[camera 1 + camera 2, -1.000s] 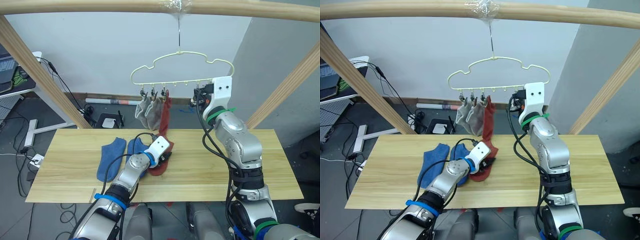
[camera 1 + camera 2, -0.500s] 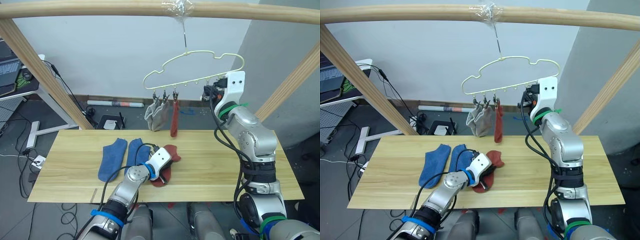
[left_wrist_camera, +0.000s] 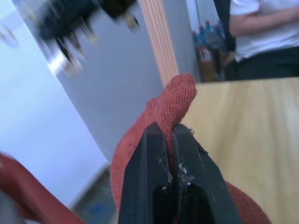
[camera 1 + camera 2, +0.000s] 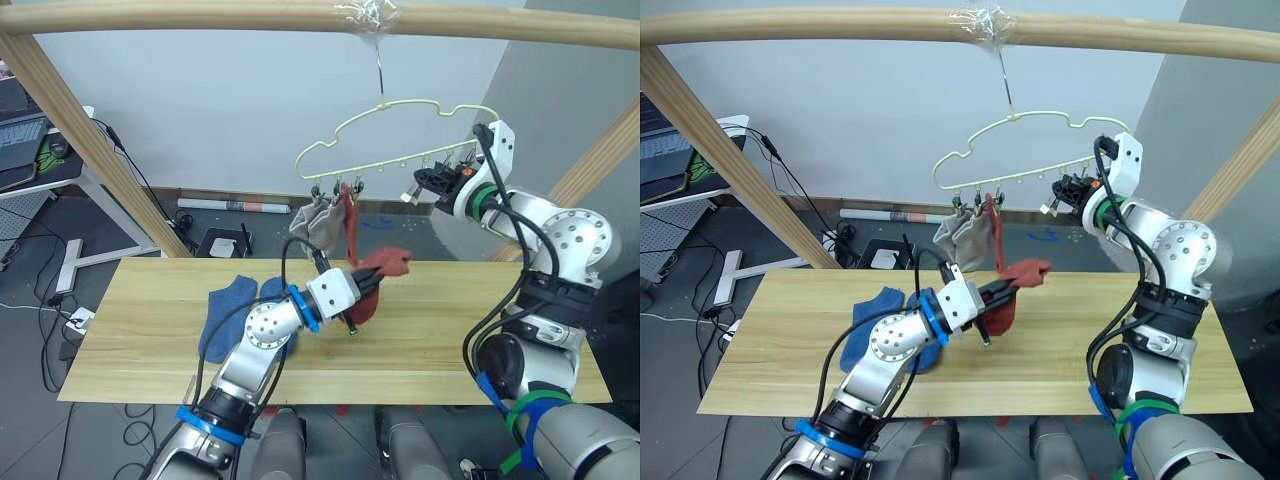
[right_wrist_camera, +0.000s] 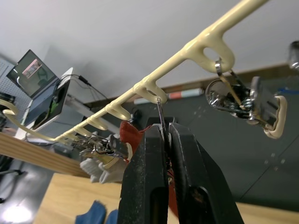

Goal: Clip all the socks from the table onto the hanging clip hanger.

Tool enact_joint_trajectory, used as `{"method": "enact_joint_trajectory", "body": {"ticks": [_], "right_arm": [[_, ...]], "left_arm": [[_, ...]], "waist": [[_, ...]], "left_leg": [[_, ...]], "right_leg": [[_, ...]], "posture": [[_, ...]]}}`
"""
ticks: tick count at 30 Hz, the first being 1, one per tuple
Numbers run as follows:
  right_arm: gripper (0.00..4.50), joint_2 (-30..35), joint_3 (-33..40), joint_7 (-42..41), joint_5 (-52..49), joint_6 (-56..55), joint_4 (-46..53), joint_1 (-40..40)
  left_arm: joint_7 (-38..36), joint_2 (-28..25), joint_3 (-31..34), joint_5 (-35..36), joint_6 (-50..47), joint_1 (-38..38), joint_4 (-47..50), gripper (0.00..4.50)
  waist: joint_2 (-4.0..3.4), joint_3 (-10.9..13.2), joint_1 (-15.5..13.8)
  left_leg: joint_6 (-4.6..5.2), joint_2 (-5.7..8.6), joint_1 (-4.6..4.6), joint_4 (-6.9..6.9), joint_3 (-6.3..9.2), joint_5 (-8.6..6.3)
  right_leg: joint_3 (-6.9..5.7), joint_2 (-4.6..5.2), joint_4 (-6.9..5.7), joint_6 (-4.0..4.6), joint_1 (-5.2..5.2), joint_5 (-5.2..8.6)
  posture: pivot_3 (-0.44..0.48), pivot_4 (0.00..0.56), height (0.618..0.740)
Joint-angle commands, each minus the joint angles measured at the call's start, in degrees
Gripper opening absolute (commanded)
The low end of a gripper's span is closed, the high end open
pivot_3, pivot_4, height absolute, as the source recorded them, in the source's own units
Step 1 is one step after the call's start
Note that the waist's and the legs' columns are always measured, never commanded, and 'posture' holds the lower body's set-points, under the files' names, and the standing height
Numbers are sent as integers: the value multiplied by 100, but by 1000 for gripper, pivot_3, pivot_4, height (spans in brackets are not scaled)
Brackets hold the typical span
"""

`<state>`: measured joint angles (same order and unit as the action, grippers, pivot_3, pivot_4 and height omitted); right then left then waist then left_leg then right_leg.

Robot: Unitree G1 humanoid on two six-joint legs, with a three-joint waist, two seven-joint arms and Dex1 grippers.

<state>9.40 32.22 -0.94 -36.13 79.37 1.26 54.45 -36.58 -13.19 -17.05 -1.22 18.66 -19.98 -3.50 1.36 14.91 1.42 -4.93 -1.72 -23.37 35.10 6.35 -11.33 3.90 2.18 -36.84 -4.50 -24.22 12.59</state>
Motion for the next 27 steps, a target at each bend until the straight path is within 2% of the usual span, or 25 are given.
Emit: {"method": "enact_joint_trajectory", "body": {"ticks": [1,9,27], "right_arm": [[0,11,498,364,87,603,-120,-60],[0,-178,1001,503,146,1285,10,119],[0,-375,1181,1016,-491,1313,162,20]], "left_arm": [[275,121,33,-157,494,-150,-12,34],[669,275,170,-213,695,-371,-353,34],[834,363,263,-177,812,-599,-617,34]], "waist": [[0,0,1],[0,0,4],[-1,0,13]], "left_leg": [[0,0,0,0,0,0],[0,0,-1,0,4,0],[0,0,-8,-2,7,0]], "right_leg": [[-1,0,0,0,0,0],[-5,0,0,-4,0,3],[-10,0,4,-6,-3,5]], "posture": [[-29,236,740],[-35,232,740],[-43,227,740]]}}
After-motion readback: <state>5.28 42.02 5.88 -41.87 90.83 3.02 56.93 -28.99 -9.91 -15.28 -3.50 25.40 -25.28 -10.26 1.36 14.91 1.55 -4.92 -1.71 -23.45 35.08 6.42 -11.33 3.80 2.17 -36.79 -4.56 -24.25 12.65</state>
